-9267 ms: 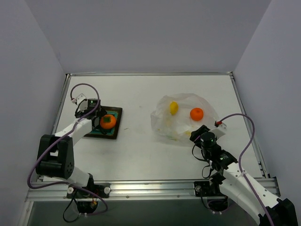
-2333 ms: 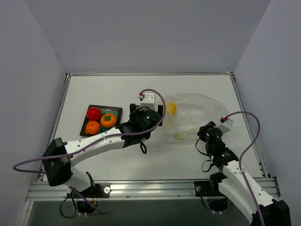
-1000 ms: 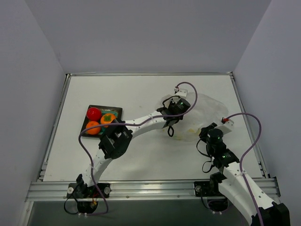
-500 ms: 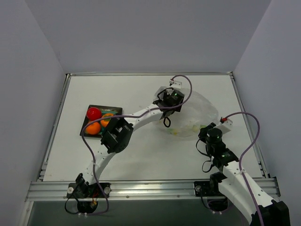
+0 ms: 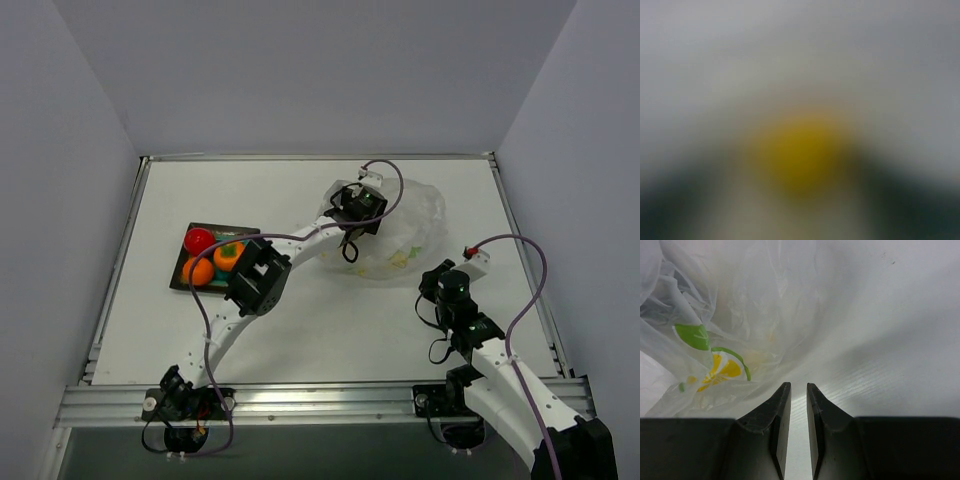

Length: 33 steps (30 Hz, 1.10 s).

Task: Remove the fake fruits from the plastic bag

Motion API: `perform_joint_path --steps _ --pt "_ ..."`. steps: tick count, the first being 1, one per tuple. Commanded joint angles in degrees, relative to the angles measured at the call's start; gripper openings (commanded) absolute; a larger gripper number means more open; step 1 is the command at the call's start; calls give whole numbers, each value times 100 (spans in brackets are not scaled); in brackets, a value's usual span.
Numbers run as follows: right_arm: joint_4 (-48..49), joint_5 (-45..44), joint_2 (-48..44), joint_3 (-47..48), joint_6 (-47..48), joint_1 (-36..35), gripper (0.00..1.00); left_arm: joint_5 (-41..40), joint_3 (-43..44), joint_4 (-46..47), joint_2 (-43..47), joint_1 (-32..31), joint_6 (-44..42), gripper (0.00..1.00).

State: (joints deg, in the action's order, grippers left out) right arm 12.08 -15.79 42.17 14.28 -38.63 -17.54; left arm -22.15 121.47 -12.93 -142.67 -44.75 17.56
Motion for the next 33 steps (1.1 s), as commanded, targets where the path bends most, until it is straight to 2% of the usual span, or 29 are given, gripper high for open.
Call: perform_joint_path --steps 1,2,5,6,9,12,18,30,33 --pt "225 41 63 39 101 31 16 88 421 141 3 142 -253 90" --pt "234 41 63 39 110 40 15 158 421 168 2 151 -262 79" --pt "243 24 107 48 110 40 16 263 185 334 160 151 -271 64" --pt "243 15 116 48 110 40 16 360 45 413 369 142 -219 56" --pt "251 23 107 48 110 31 16 640 -640 791 949 81 -96 43" --pt "260 23 89 48 119 40 16 791 -1238 1020 1546 -60 -34 36" --pt "225 -20 37 40 101 31 16 1291 -2135 925 2567 -306 291 31" --pt "41 -293 -402 -48 -65 40 16 3786 -3147 318 4114 -315 766 28" --pt "5 -328 -482 -66 -83 58 17 4095 -3454 -86 4614 -332 714 28"
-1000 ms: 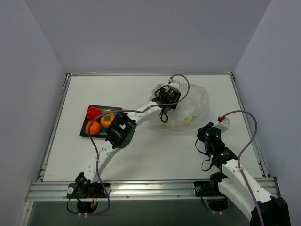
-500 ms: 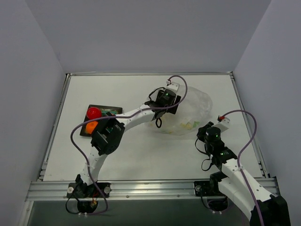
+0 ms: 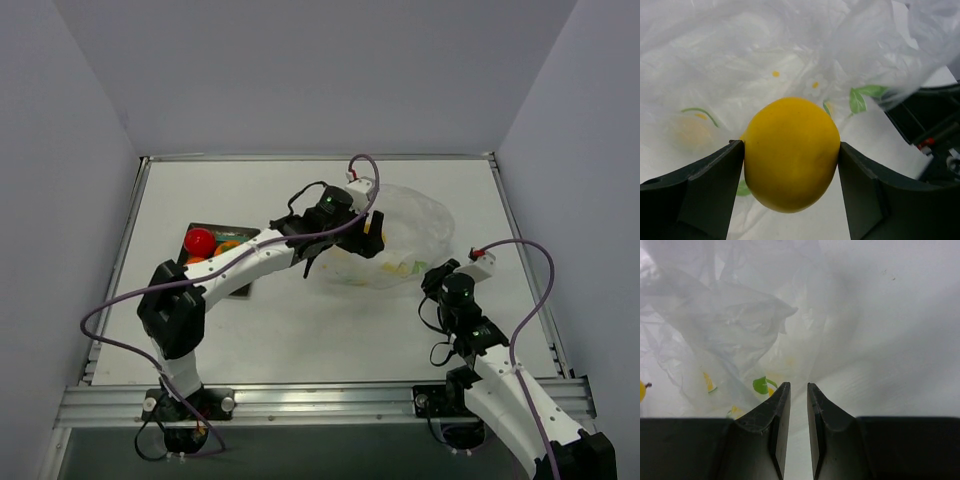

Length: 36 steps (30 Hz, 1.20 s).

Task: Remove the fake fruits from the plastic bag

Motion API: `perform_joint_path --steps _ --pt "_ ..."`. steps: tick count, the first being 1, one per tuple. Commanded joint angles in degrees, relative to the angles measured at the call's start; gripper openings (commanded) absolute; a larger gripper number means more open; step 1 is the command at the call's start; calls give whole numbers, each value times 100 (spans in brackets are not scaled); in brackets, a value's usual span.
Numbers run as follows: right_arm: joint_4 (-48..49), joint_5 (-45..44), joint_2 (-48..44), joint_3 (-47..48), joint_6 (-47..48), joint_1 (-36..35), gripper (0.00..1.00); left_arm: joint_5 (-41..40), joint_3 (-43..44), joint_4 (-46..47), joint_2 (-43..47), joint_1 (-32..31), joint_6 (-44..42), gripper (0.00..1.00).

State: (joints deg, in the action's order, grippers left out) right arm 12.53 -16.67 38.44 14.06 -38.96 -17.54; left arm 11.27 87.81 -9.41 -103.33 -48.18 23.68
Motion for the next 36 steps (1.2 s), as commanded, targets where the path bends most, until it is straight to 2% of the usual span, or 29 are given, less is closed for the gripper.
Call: perform_joint_path --steps 1,5,8,9,10,13,14,18,20,23,29,33,36 --pt "-41 -241 -108 -53 -50 49 17 685 -237 -517 874 2 93 27" --pt "-32 -223 -73 -35 -50 58 17 -132 -1394 -737 2183 -174 92 27" --pt "-41 -205 -29 -18 -42 67 17 -922 -1889 -922 3420 -148 285 26" --pt "-32 -205 -29 -18 -33 67 17 -1220 -2091 -1122 3616 -104 330 26" --pt "-32 -188 -29 -18 -33 75 17 -1885 -2171 -1229 3775 -95 347 27" --pt "-41 -188 -20 -18 -33 75 17 -2785 -2242 -1484 4084 89 409 27" --pt "-32 -179 -12 -18 -33 75 17 -3275 -2207 -1485 4066 168 374 28" --pt "-32 -170 -11 -18 -24 84 17 -3807 -1768 -1381 3314 748 260 28" --pt "-32 -170 -12 -27 -15 84 17 -3843 -1566 -1292 2908 1203 225 28" --pt "-6 -118 -12 -27 2 84 17 -3528 -1207 -1204 1829 1845 234 27" --pt "21 -65 15 -27 38 75 18 -3623 -827 -993 868 2243 93 27" --pt "47 -38 32 -18 55 75 18 -3781 -1002 -800 692 2418 5 27" --pt "56 -21 50 -27 73 75 18 -3553 -1195 -467 639 2524 -153 27"
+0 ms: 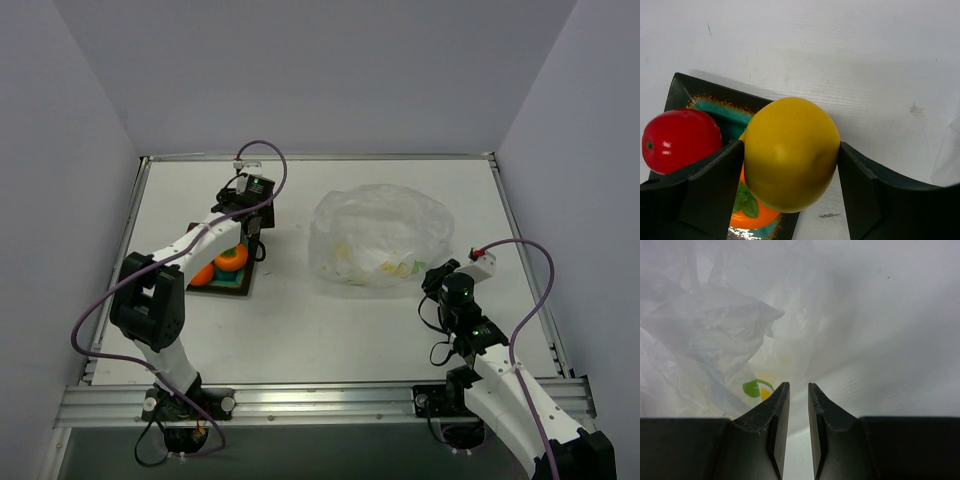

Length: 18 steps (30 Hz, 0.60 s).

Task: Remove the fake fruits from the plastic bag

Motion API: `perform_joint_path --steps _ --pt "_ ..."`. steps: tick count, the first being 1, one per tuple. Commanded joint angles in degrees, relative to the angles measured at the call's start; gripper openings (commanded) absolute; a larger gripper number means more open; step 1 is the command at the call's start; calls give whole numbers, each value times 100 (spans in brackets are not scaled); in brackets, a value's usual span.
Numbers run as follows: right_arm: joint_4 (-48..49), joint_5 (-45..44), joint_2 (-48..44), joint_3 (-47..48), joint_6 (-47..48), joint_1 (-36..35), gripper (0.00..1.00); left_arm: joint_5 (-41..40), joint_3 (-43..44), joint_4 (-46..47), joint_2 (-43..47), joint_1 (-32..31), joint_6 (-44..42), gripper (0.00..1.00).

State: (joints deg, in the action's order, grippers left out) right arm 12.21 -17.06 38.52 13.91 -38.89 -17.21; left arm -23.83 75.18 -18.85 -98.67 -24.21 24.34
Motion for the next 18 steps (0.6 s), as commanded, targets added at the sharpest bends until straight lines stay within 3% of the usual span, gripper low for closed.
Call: perform_joint_path --steps 1,14,18 --pt "98 27 50 -3 57 51 18 -42 50 488 138 205 -219 27" --pt "115 53 41 -11 75 43 19 125 -46 575 -469 452 -175 28" --pt "115 62 41 -3 75 42 19 54 -179 567 -460 452 -131 39"
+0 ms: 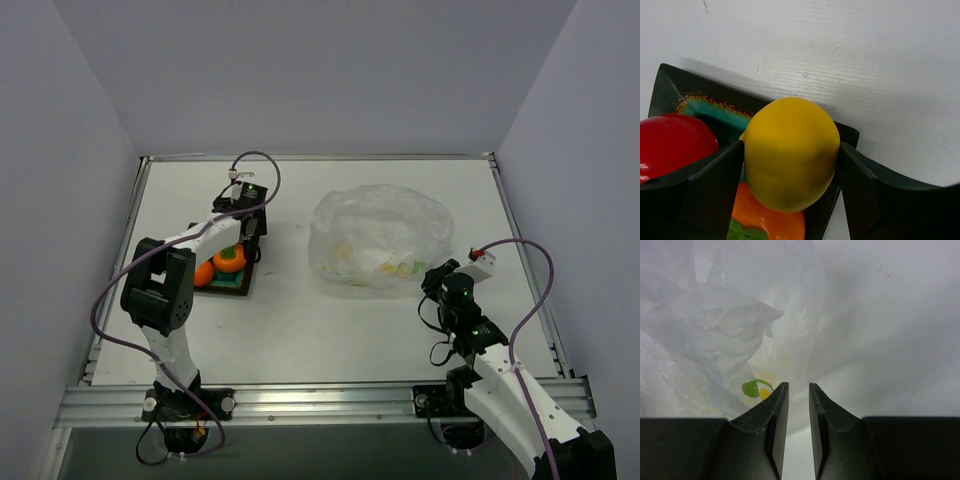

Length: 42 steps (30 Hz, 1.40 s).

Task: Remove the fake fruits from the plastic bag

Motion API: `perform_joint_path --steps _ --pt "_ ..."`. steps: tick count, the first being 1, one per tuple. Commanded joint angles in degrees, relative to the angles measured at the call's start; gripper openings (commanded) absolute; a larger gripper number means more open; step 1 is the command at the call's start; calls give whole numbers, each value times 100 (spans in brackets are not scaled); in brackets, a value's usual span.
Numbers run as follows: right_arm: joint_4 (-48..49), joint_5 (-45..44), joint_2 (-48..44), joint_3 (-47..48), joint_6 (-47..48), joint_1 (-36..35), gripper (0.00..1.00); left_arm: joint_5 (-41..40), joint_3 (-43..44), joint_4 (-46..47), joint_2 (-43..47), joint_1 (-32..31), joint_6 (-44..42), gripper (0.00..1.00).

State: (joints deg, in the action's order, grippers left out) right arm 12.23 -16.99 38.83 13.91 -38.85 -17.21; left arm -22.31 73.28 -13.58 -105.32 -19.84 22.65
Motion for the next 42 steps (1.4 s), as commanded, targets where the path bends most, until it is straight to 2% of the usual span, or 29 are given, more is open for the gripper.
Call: perform_joint_path --steps 1,6,7,11,15,17,19,22,23,25,26,29,36,42 --pt "113 47 11 -11 71 43 19 -90 -15 31 213 15 55 41" --pt "122 47 2 -11 79 43 20 -133 -287 31 415 15 160 59" --pt "122 56 11 -11 88 43 21 -169 -314 31 450 15 169 66" --pt "131 56 37 -11 88 43 22 -152 -323 57 652 -12 169 83" --pt "131 21 28 -11 79 43 25 182 -261 101 1056 -55 239 93" --pt "96 -41 11 -11 36 43 30 384 -235 180 1372 -82 301 97" --pt "95 -59 -33 -20 35 43 36 779 -252 277 1766 -91 362 95" --pt "87 -58 -129 -46 35 25 50 1385 -270 426 2355 -117 555 94" --pt "87 -58 -156 -46 44 34 60 1552 -279 453 2488 -134 660 94" --pt "52 -50 -226 -47 62 34 72 1991 -253 479 2935 -187 740 94" --pt "-1 -41 -261 -20 62 25 86 2124 -244 480 3086 -205 793 94" --pt "-457 -6 -507 304 -43 -10 100 2230 -235 313 3745 -301 785 94" --pt "-1721 -67 -1421 1446 35 -28 100 2556 -489 -653 5248 -346 609 94" --pt "-2364 -243 -1800 2194 307 -28 100 1723 -1069 -1726 6821 -345 -23 94"
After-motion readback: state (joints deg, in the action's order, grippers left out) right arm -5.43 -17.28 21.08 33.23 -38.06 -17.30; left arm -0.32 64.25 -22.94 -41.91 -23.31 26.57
